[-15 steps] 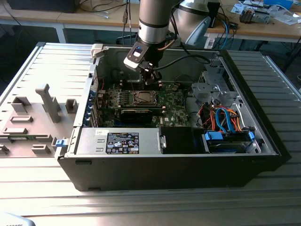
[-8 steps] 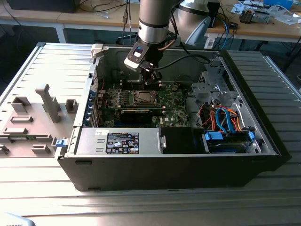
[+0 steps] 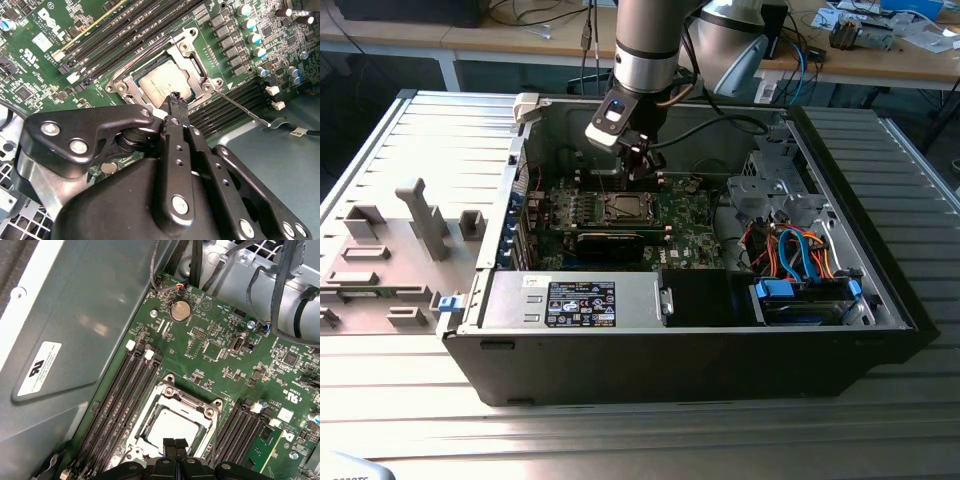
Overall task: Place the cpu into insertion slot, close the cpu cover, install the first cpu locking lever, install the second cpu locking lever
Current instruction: 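Install the first cpu locking lever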
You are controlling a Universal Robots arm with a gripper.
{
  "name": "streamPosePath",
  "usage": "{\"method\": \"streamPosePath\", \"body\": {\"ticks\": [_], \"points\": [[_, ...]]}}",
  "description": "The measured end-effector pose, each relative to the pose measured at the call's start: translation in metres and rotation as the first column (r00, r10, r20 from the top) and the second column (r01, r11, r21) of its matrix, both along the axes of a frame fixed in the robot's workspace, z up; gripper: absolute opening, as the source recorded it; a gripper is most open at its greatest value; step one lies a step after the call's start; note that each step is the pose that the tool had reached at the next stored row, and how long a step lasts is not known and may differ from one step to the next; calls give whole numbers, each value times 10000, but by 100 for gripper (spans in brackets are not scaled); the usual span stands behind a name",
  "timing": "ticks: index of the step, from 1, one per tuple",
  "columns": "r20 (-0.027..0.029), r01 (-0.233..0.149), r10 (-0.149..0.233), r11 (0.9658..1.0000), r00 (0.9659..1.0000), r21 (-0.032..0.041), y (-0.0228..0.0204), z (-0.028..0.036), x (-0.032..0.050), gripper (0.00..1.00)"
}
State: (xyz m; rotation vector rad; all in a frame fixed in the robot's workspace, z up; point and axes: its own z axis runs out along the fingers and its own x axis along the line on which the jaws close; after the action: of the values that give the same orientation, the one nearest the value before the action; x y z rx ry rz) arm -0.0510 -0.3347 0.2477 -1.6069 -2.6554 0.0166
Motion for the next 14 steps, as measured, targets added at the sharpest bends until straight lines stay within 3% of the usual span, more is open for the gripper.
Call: {"method": "streamPosePath", "body": {"ticks": [14], "points": [[0,-303,303,9995,9995,0,0,0,0,11]]}}
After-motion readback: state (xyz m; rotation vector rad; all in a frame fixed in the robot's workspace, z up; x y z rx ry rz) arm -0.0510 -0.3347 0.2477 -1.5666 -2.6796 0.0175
